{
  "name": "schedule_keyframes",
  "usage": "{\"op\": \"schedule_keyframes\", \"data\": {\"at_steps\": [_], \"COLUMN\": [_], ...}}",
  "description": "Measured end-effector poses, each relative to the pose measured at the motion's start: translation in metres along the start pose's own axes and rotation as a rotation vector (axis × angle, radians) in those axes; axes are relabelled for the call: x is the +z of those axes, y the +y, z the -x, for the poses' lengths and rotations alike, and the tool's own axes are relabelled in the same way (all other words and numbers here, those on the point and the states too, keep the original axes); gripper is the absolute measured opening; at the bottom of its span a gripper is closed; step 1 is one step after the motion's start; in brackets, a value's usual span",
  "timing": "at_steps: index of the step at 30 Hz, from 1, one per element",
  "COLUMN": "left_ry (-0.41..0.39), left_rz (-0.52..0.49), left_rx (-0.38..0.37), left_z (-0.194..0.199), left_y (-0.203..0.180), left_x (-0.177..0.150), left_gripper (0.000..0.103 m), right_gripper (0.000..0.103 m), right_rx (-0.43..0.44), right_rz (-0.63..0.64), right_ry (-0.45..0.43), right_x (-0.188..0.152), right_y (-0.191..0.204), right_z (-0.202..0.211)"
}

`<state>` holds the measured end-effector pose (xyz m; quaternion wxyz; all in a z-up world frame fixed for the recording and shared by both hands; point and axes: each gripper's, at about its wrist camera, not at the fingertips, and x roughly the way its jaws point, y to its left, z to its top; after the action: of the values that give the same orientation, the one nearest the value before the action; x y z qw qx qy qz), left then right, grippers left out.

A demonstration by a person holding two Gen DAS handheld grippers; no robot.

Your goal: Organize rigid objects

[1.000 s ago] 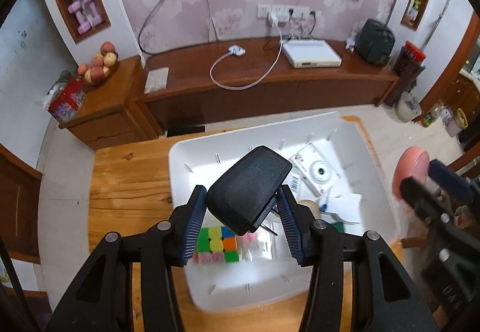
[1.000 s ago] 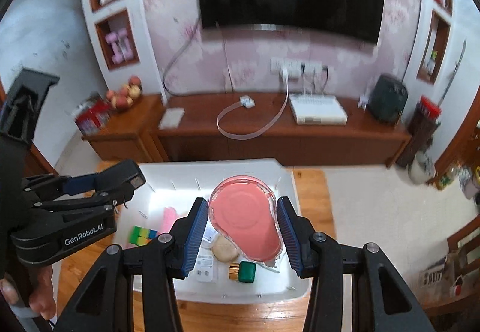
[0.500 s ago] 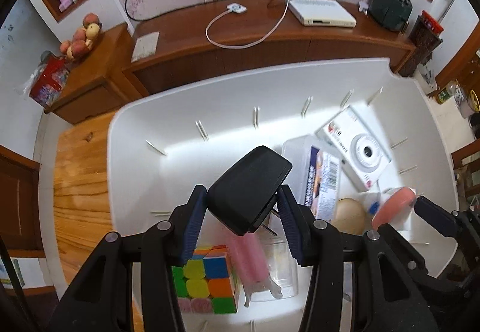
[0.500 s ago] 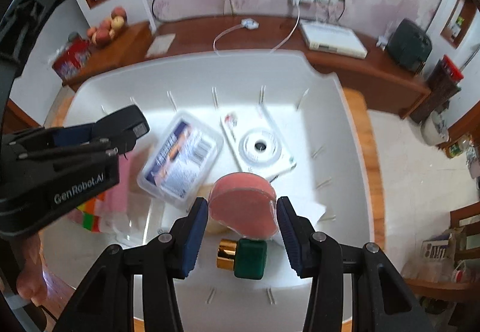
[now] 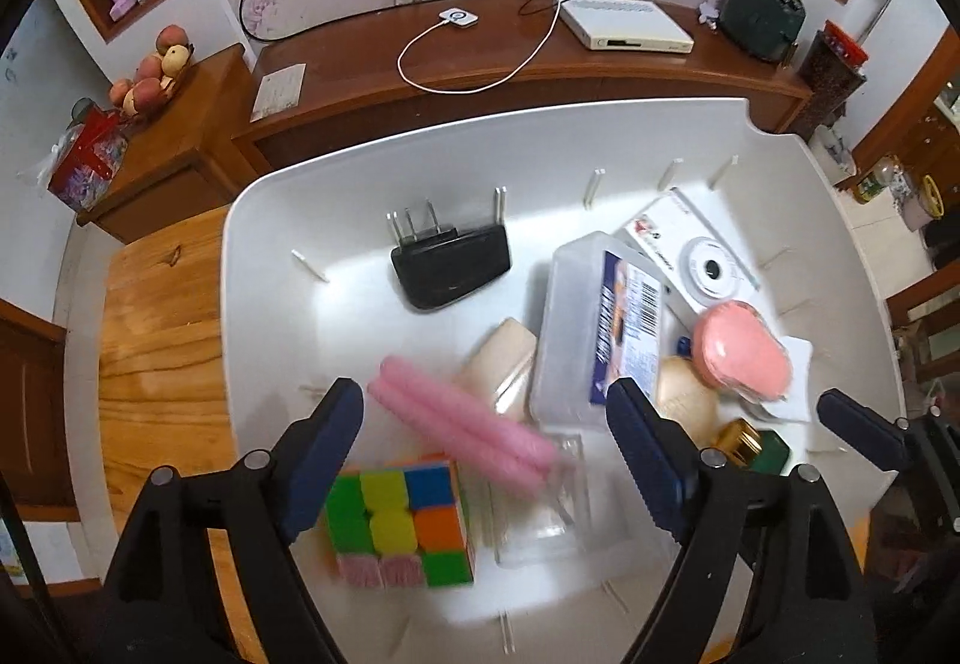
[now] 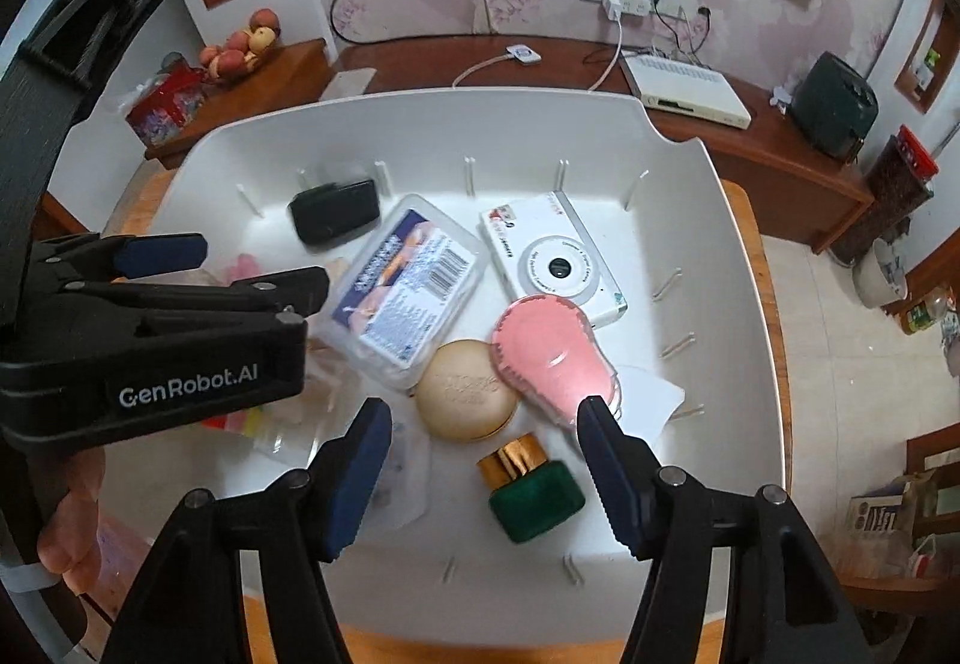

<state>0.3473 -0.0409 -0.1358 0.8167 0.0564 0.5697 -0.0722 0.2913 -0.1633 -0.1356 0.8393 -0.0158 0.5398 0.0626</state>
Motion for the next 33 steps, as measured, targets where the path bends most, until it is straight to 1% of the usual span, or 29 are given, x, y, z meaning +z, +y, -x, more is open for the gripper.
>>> {"op": "schedule_keyframes", "data": {"at_steps": [6,9,13,14,16,20,24,27,30,33], "left_ry": [-0.039,-0.066,-0.122,-0.131,-0.150,-0.177,-0.239,-0.294,-0.333,-0.339], "left_rz": [0.013,0.018,0.007,0.005,0.001,-0.008,-0.012,-0.013,-0.004,0.020], "left_rx": [-0.013,-0.022,-0.029,-0.029,-0.035,-0.051,-0.051,-0.045,-0.045,-0.051], "left_z": [0.038,0.063,0.104,0.111,0.128,0.160,0.194,0.218,0.236,0.244], "left_y": [0.006,0.009,0.014,0.014,0.015,0.015,0.016,0.017,0.022,0.026], "left_x": [-0.016,-0.026,-0.046,-0.050,-0.061,-0.089,-0.119,-0.143,-0.169,-0.192], "left_gripper": [0.086,0.086,0.086,0.086,0.086,0.086,0.086,0.086,0.086,0.086], "right_gripper": [0.065,0.065,0.066,0.066,0.071,0.073,0.073,0.080,0.080,0.080], "right_rx": [0.012,0.021,0.026,0.028,0.024,0.028,0.056,0.073,0.075,0.087], "right_rz": [0.009,0.011,0.020,0.023,0.033,0.062,0.063,0.056,0.052,0.031], "right_ry": [-0.059,-0.093,-0.148,-0.161,-0.196,-0.251,-0.307,-0.353,-0.377,-0.381], "right_x": [-0.010,-0.017,-0.031,-0.035,-0.044,-0.063,-0.090,-0.113,-0.134,-0.155], "right_y": [0.008,0.012,0.020,0.023,0.030,0.044,0.055,0.060,0.065,0.065], "right_z": [0.040,0.066,0.104,0.114,0.133,0.167,0.204,0.228,0.243,0.252]}}
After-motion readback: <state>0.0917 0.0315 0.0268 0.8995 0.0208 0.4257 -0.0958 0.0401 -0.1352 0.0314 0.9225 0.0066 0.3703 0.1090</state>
